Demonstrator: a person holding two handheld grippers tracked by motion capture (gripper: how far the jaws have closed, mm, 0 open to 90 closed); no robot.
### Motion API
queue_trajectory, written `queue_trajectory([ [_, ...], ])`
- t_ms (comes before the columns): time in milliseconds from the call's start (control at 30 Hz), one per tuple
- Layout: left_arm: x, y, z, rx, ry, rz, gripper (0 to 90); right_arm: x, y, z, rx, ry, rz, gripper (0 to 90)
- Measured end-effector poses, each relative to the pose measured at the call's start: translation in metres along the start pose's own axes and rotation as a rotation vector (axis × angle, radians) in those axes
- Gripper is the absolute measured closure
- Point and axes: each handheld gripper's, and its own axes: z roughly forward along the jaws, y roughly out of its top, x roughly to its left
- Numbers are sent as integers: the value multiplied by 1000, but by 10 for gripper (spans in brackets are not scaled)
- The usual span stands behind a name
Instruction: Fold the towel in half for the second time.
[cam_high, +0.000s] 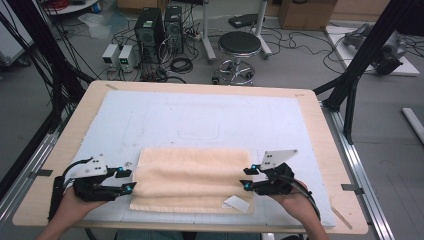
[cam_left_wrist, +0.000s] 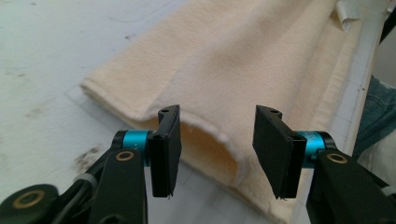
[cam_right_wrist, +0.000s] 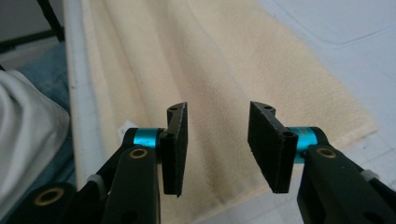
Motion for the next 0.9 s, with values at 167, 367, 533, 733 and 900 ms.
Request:
queue_trajectory([
  [167,9,10,22,37,-7,-2,512,-10,2,21,41,-32,-11,543],
  [367,-1,9,24,52,-25,35,569,5,2,21,12,-14,-59,586],
  [533,-3,2,15,50,-19,29,605,14,-7,19,38,29,-69,642],
  [733,-2,-5,29,122,-40,38,658,7,-19,31,86,29,-52,688],
  [900,-5,-4,36,148,-55,64,797,2,-21,35,84,84,-14,841],
])
